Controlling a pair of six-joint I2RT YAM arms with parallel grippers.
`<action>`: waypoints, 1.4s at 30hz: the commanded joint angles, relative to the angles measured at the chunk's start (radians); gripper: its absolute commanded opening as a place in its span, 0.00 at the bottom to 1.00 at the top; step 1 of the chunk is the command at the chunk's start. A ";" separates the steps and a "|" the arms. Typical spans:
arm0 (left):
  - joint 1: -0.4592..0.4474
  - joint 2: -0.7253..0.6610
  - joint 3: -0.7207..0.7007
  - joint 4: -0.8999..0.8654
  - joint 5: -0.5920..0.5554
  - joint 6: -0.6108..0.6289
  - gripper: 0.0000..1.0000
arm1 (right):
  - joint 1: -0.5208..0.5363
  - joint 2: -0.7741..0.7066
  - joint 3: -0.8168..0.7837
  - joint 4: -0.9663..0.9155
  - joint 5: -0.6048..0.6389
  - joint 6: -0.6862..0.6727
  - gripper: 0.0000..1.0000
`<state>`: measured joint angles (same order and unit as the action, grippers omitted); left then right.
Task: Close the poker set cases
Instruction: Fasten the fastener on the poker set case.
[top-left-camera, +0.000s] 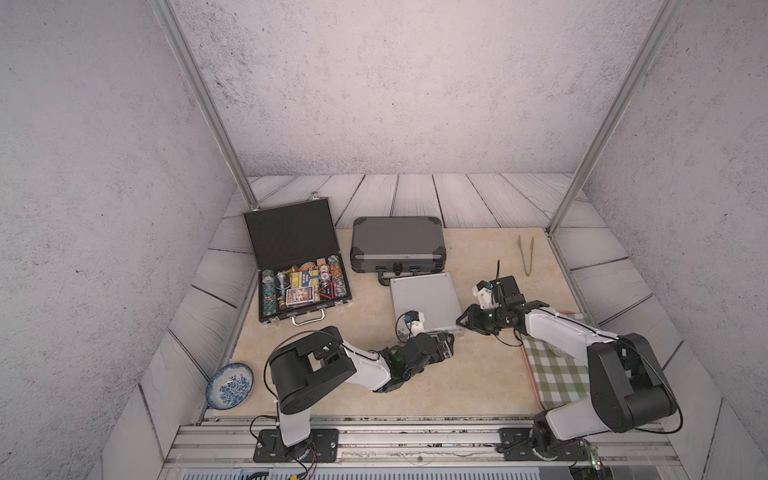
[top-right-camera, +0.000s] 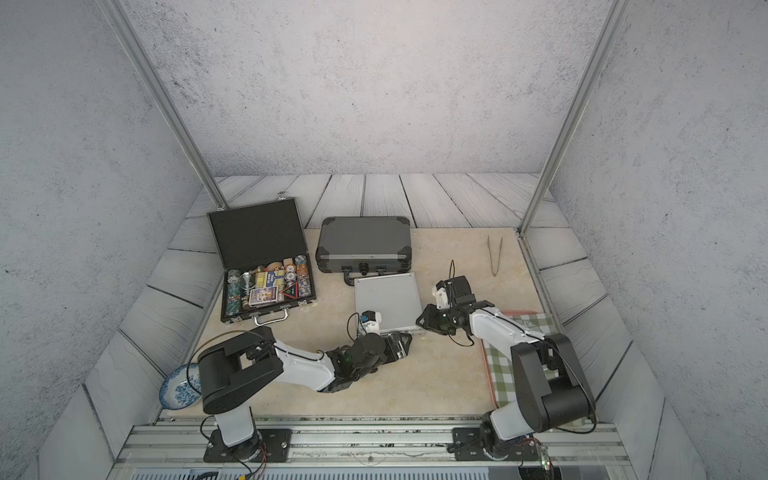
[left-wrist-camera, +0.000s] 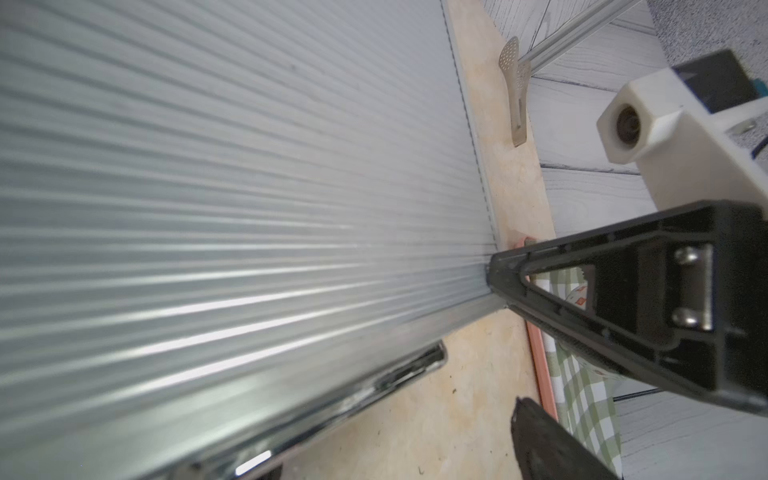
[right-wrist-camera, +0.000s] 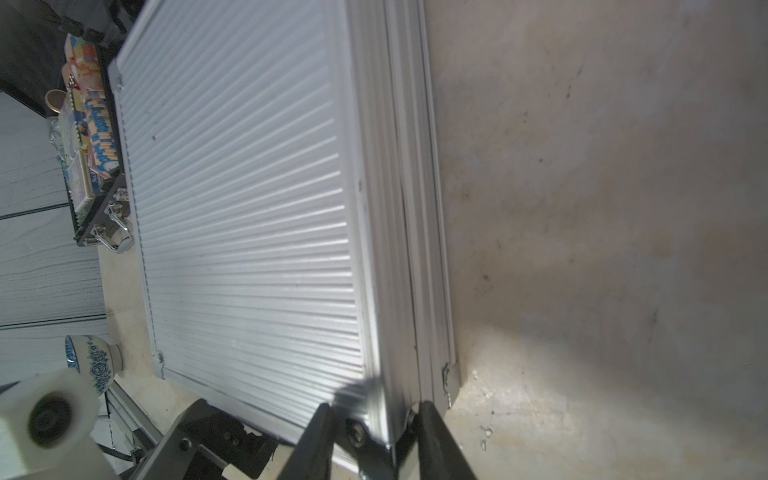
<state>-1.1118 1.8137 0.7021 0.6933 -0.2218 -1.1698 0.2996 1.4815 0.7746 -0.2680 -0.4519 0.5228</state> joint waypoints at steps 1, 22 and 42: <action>0.008 -0.021 -0.003 0.046 -0.019 -0.007 0.87 | 0.019 0.050 -0.061 -0.140 0.041 -0.017 0.35; 0.008 -0.048 -0.023 0.145 -0.006 -0.095 0.87 | 0.018 0.027 -0.060 -0.155 0.044 -0.014 0.35; 0.007 -0.077 -0.023 0.066 -0.039 -0.126 0.88 | 0.018 0.017 -0.055 -0.162 0.042 -0.013 0.35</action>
<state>-1.1099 1.7733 0.6777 0.7891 -0.2180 -1.3071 0.3000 1.4780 0.7746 -0.2691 -0.4515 0.5232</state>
